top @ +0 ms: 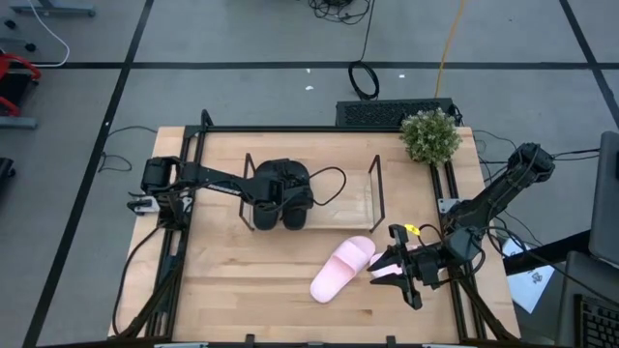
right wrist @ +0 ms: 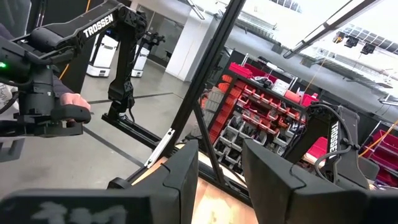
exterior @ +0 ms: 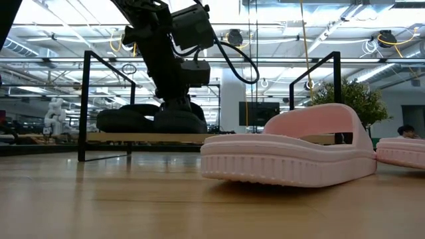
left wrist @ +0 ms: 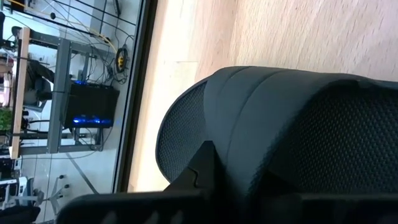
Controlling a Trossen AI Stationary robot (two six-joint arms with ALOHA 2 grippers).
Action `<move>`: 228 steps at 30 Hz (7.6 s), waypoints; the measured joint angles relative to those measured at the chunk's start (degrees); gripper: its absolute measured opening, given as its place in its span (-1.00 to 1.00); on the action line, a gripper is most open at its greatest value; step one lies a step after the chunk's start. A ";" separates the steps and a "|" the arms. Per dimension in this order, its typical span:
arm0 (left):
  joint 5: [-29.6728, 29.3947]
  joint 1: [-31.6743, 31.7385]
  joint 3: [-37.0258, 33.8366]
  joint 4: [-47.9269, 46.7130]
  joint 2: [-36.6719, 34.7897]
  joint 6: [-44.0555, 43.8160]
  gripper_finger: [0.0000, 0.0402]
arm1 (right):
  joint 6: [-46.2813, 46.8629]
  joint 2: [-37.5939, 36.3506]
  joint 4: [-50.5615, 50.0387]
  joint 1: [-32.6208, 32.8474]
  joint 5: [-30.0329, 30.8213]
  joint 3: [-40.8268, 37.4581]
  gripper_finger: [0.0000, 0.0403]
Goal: Pick and place slides into the shelf
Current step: Put the black slipper on the shelf, then put the left pink slipper on the shelf
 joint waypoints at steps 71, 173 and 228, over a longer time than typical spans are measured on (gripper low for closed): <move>-1.00 -8.69 -0.09 -0.13 -10.52 -2.77 0.08 | 0.24 0.00 1.87 0.00 -0.23 -0.02 -0.42; -5.51 -37.16 -0.02 -18.55 -26.64 -23.56 0.08 | -6.58 26.35 -10.12 -2.38 -13.44 43.60 -0.42; -5.48 -37.01 0.00 -18.56 -26.64 -21.94 0.08 | 39.77 39.46 -91.11 -10.91 14.66 79.35 -0.42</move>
